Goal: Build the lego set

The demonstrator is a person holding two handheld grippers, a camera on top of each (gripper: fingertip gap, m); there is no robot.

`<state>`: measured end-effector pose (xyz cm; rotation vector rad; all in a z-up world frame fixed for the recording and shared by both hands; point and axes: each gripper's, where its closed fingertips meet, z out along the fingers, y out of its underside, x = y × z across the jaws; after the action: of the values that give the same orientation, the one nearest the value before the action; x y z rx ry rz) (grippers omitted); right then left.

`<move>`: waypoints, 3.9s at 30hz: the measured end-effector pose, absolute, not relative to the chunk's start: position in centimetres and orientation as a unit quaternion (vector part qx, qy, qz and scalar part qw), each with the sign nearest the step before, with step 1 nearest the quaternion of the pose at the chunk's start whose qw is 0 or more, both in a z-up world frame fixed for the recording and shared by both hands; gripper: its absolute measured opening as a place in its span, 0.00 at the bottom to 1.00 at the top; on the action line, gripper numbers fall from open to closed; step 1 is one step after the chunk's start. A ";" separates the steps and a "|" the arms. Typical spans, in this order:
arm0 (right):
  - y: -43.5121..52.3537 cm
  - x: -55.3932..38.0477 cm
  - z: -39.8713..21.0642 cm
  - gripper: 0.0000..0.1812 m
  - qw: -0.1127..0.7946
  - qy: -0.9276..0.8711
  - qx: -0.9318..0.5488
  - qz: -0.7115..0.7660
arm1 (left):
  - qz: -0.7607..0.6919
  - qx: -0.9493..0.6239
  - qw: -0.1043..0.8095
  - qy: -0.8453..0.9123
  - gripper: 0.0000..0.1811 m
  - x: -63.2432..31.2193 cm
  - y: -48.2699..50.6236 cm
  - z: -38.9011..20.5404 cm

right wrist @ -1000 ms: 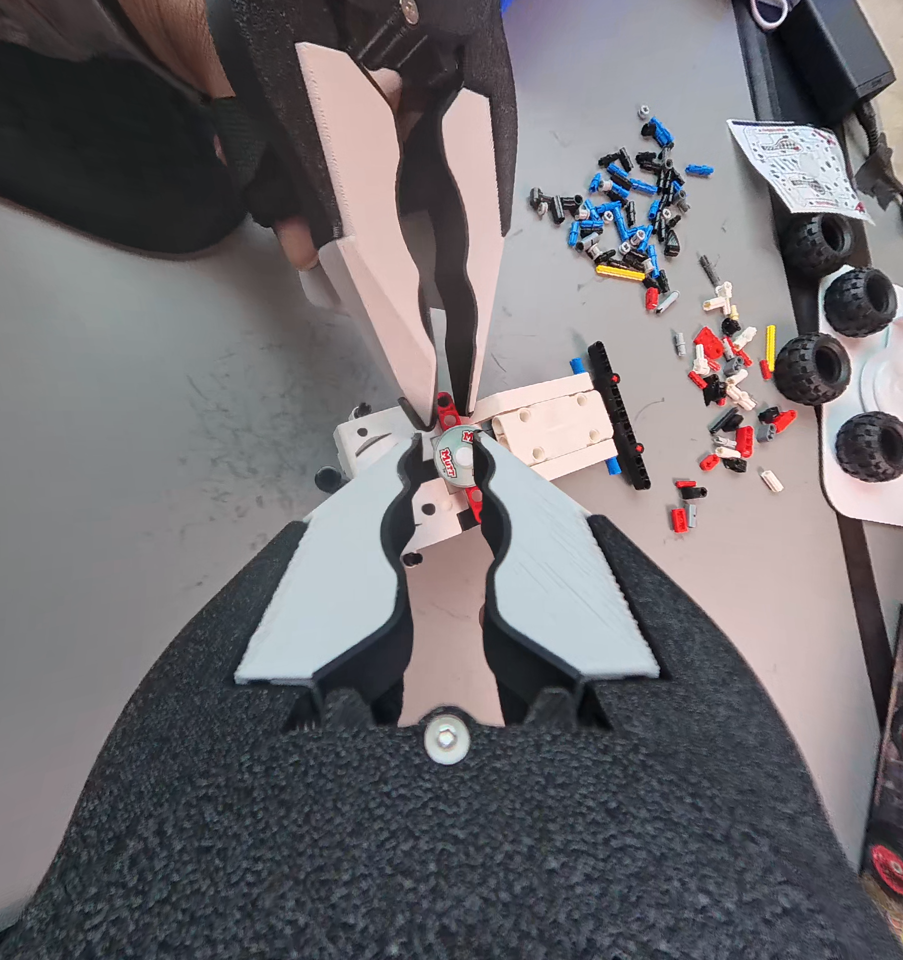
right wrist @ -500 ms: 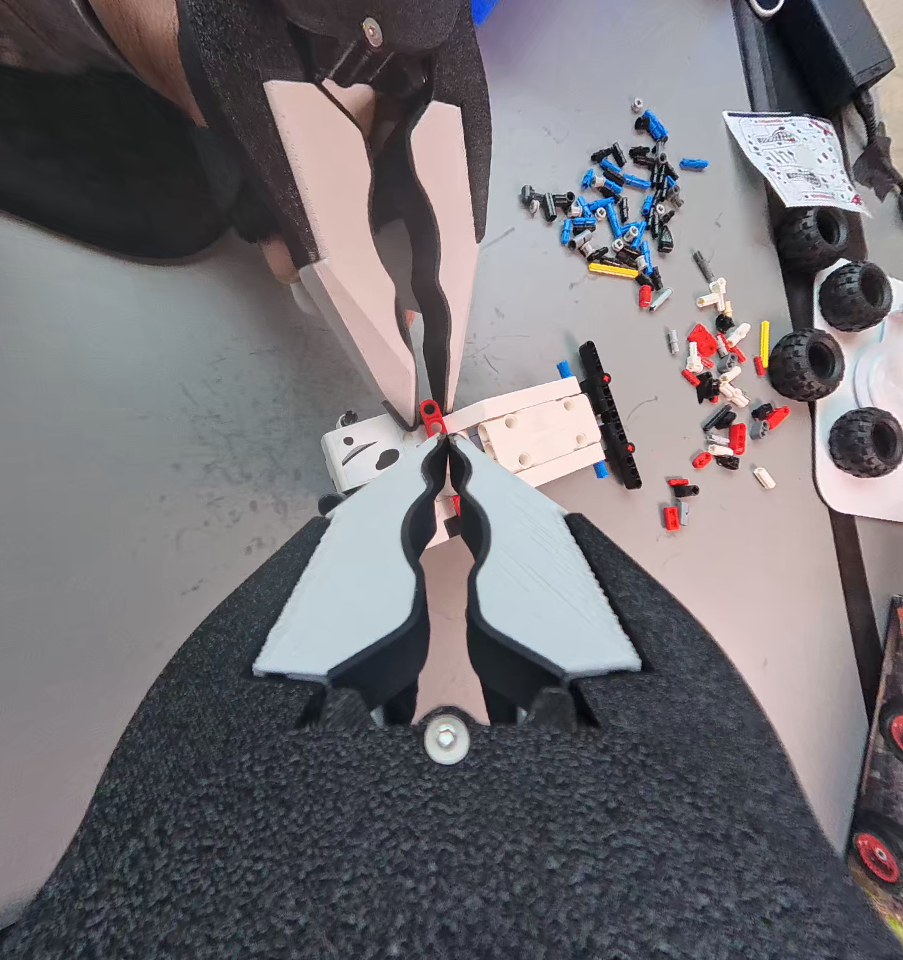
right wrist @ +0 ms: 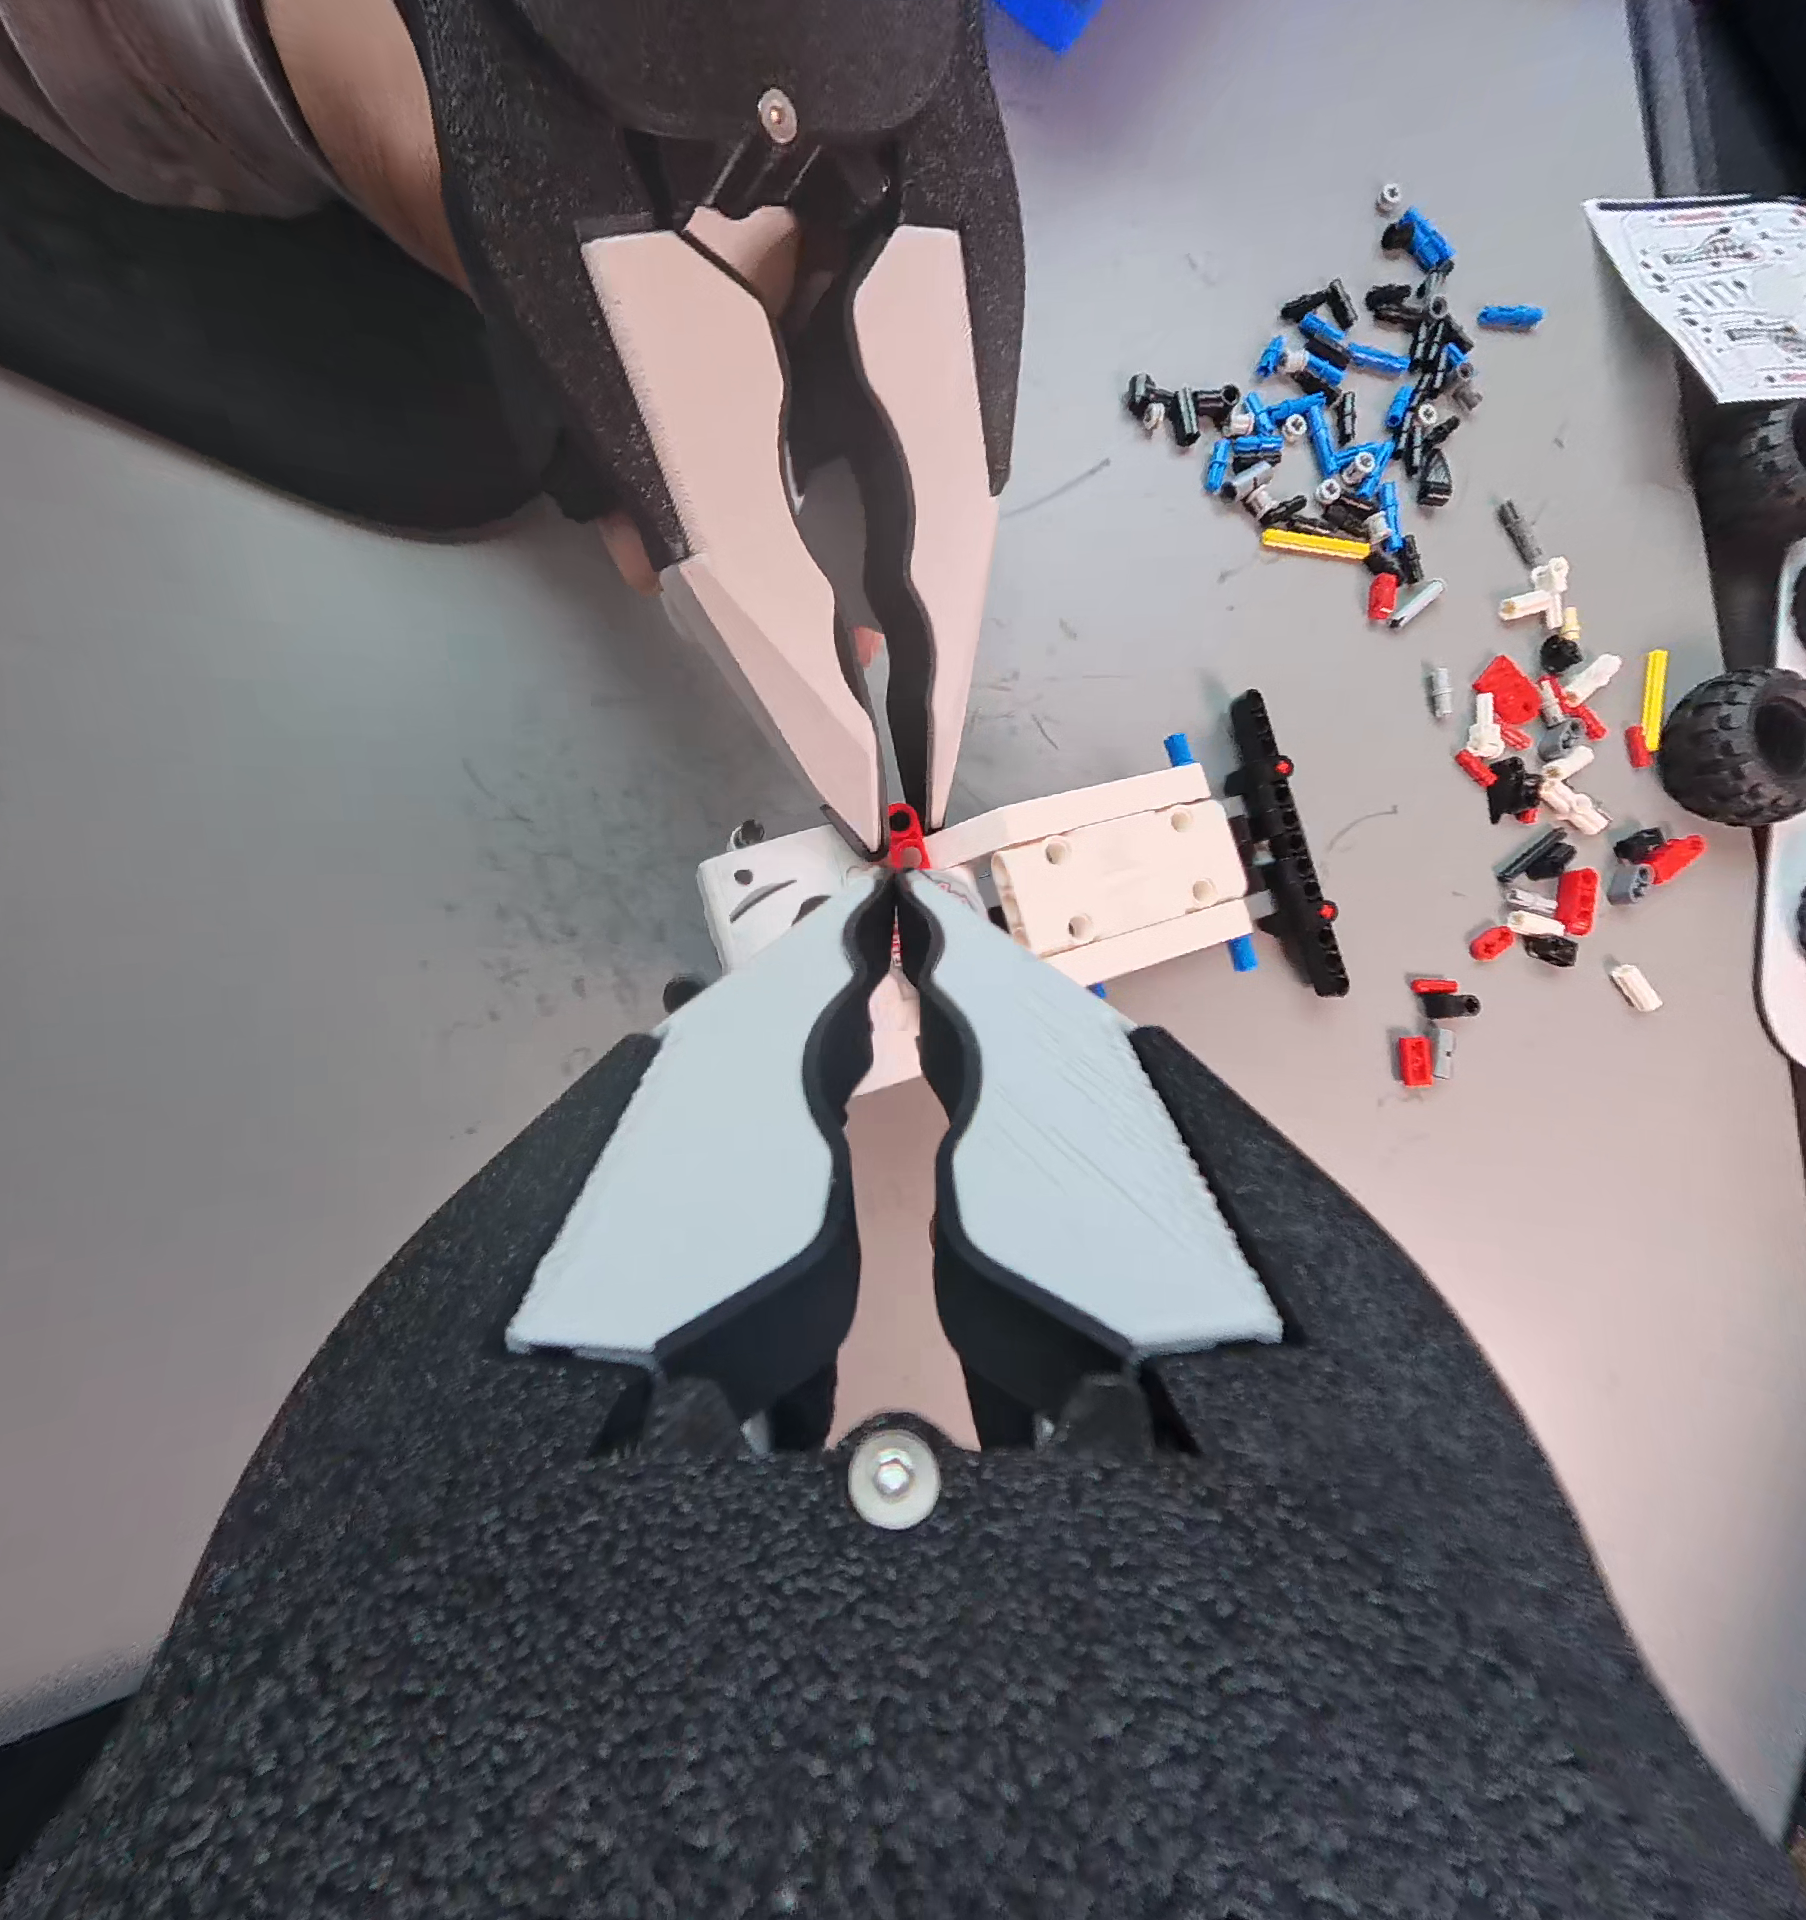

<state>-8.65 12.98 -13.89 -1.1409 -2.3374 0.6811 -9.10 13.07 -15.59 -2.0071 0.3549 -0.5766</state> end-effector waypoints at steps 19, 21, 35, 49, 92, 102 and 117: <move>13.2 -7.5 -14.8 0.00 0.293 -0.879 -0.314 0.206 | -0.244 -0.828 0.486 0.134 0.05 -9.0 13.0 -15.6; 13.3 -7.3 -14.8 0.00 0.293 -0.874 -0.322 0.215 | -0.245 -0.828 0.486 0.138 0.05 -8.9 12.9 -15.6; 14.4 -8.2 -14.2 0.00 0.265 -0.832 -0.392 0.290 | -0.253 -0.826 0.485 0.137 0.04 -8.9 12.9 -15.6; 14.8 -7.4 -14.2 0.00 0.379 -0.851 -0.304 0.200 | -0.262 -0.827 0.480 0.129 0.04 -8.7 12.9 -15.6; 13.8 -7.9 -14.3 0.03 0.288 -0.857 -0.361 0.230 | -0.260 -0.827 0.479 0.134 0.04 -8.6 12.8 -15.7; 14.1 -7.8 -13.6 0.00 0.322 -0.836 -0.369 0.247 | -0.260 -0.827 0.481 0.132 0.04 -8.6 12.8 -15.6; 13.7 -7.9 -14.3 0.00 0.303 -0.847 -0.363 0.245 | -0.262 -0.826 0.480 0.135 0.04 -8.6 12.8 -15.7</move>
<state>-7.92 13.67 -14.25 -0.9619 -2.2435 0.6481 -8.61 12.75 -15.65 -2.0151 0.3286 -0.6396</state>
